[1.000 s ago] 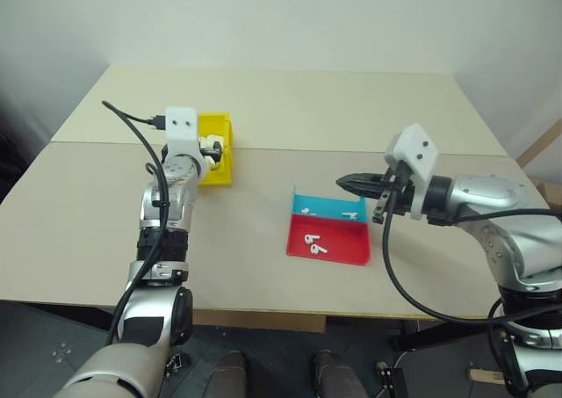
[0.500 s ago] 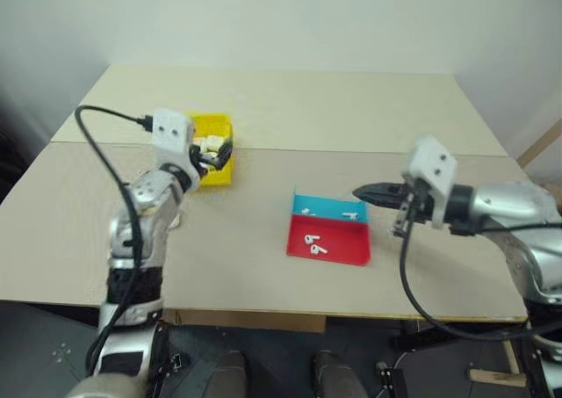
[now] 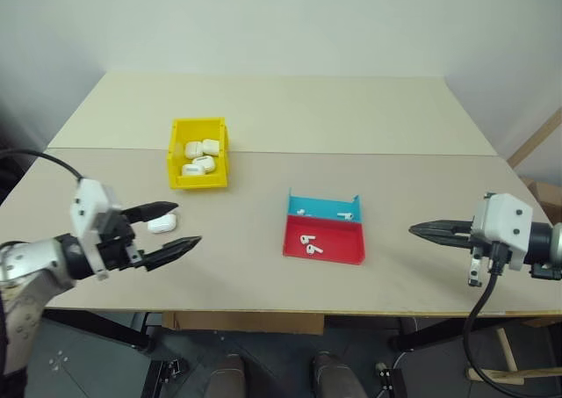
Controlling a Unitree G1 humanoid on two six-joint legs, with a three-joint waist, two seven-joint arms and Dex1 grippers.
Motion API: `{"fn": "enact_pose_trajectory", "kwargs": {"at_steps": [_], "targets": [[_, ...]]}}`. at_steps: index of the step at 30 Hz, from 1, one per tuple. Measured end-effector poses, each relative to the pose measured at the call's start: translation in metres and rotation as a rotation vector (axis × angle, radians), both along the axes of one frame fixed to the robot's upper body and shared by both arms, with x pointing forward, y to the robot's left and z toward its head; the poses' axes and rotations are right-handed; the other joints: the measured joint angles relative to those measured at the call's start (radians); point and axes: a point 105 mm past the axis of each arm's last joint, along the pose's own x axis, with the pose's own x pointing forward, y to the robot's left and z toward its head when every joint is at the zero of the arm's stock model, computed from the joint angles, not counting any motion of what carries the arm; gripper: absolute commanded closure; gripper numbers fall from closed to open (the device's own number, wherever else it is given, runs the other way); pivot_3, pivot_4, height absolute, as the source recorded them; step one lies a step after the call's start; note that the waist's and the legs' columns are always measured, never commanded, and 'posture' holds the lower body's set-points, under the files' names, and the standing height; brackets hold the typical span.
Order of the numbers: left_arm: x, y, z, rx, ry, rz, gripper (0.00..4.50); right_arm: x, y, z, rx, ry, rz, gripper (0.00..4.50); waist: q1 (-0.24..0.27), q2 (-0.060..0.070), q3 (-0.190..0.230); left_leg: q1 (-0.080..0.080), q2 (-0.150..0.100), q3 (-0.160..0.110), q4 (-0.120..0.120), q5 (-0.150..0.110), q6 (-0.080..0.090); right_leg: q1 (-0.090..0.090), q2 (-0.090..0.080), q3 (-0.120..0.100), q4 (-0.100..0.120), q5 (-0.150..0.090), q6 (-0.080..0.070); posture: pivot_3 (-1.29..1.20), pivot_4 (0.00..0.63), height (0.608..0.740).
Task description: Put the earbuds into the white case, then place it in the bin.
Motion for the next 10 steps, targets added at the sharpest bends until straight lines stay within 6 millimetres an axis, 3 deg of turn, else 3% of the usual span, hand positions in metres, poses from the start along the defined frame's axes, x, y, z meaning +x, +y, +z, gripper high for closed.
{"fn": "enact_pose_trajectory", "kwargs": {"at_steps": [10], "targets": [[-0.0097,-0.0029,0.0031,0.02,-0.041,-0.017,0.03,0.0098,0.0021,0.008,-0.015,-0.031,0.009,4.5,-0.003,0.0,0.0,0.0,0.0,0.001,-0.002,0.0,0.0,0.0,0.0,0.001,-0.002,0.0,0.0,0.0,0.15,0.74]]}}
